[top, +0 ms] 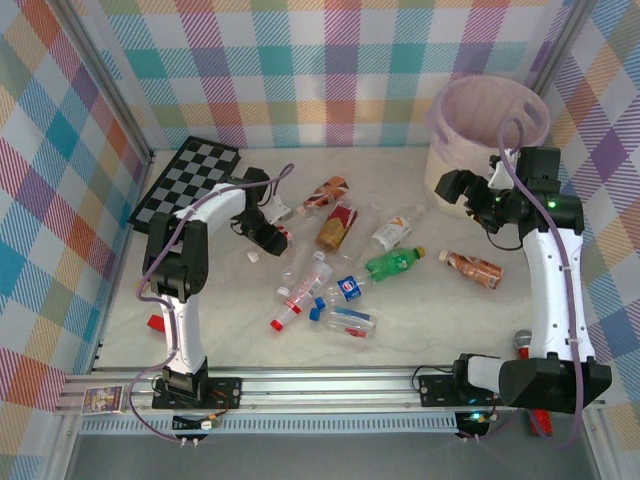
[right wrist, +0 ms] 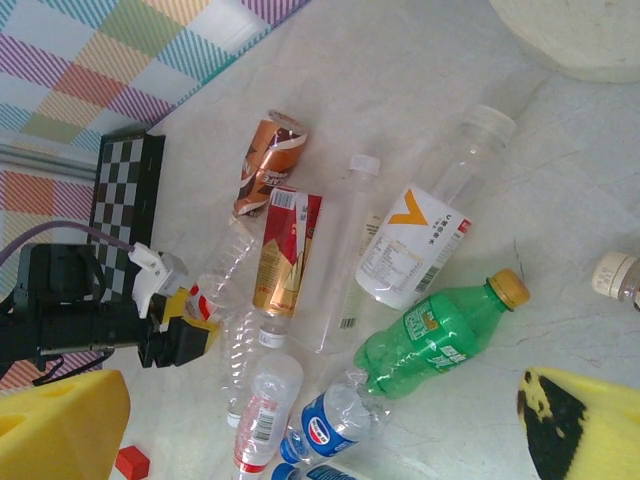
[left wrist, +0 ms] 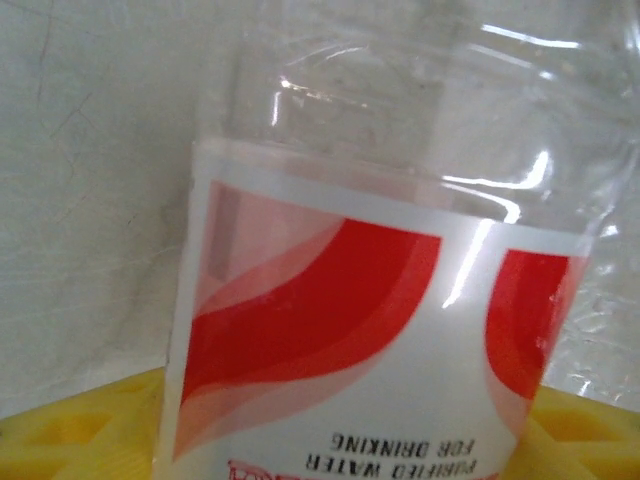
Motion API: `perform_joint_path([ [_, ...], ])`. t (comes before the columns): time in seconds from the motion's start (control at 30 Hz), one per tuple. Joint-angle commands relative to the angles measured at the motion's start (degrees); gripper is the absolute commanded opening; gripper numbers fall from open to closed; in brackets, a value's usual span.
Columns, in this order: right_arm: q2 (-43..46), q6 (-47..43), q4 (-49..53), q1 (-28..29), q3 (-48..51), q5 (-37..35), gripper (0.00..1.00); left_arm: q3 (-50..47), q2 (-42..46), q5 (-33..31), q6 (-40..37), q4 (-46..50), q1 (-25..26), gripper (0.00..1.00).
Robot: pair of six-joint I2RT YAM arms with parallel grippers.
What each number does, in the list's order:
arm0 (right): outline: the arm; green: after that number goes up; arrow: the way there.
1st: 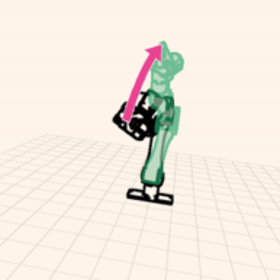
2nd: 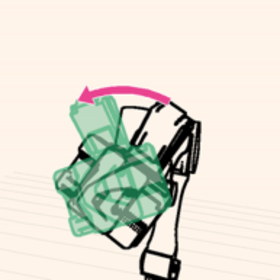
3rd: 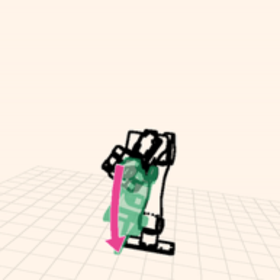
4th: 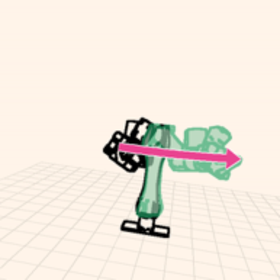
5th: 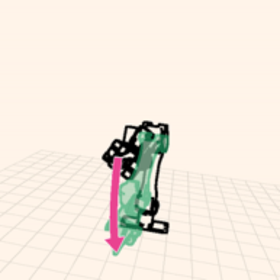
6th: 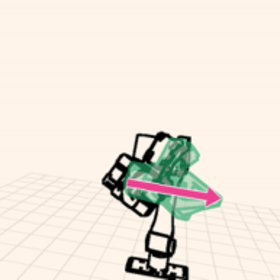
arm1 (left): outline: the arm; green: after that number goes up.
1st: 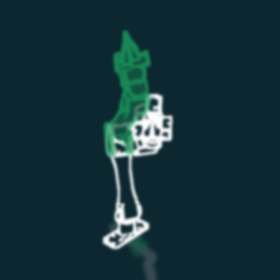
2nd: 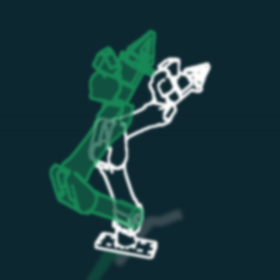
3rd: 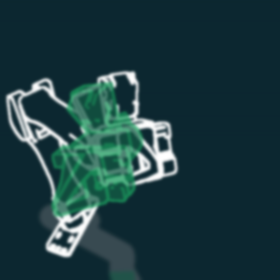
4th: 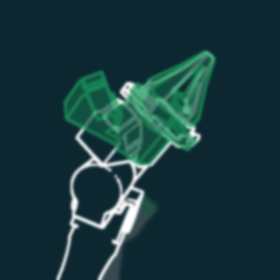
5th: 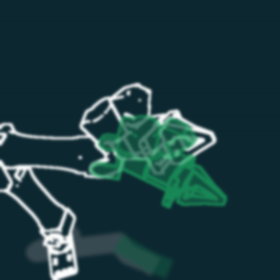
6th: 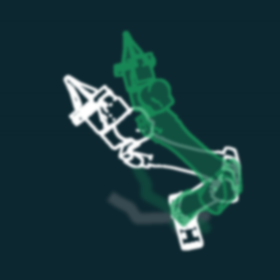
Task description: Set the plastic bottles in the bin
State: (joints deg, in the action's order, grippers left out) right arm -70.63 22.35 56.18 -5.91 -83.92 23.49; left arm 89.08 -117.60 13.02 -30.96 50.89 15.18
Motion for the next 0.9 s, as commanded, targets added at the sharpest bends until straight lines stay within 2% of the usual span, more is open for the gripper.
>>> perform_joint_path([
  [0.0, 2.2, 0.88, -0.46, 0.39, 0.11, 0.92, 0.99, 0.0, 1.61, 0.88, -0.48, 1.05, -0.59, 0.63],
  [0.13, 3.08, 1.63, -1.44, 0.41, -0.02, 3.18, 0.99, 0.46, 3.14, 0.31, -0.46, 1.32, -0.59, 0.55],
  [0.27, 3.89, 5.36, -6.66, 2.15, 2.2, 9.51, 1.0, 0.95, 6.32, 0.06, 0.45, 0.88, -0.68, 0.53],
  [0.43, 1.53, 9.64, -15.74, 14.0, 3.5, 6.74, 1.0, 0.67, 12.43, 2.47, 4.81, 0.49, -0.68, 0.54],
  [0.57, -2.57, 16.28, -28.47, 21.37, 6.84, 7.3, 1.0, -3.26, 19.0, 5.88, 13.92, -4.23, -0.61, 0.48],
  [0.67, -6.56, 20.8, -37.7, 26.04, 8.73, 6.9, 1.0, -7.65, 23.46, 11.23, 23.1, -8.72, -0.42, 0.46],
  [0.73, -9.69, 22.47, -41.82, 28.54, 8.17, 6.33, 0.99, -9.41, 25.88, 12.91, 26.02, -8.54, -0.18, 0.47],
  [0.8, -13.41, 22.57, -42.58, 30.36, 5.5, 6.39, 0.99, -11.38, 28.48, 11.53, 27.38, -8.24, 0.2, 0.47],
  [0.87, -17.08, 22.39, -42.68, 32.14, 2.76, 6.1, 0.99, -13.73, 30.6, 13.99, 30.06, -10.17, 0.86, 0.46],
])
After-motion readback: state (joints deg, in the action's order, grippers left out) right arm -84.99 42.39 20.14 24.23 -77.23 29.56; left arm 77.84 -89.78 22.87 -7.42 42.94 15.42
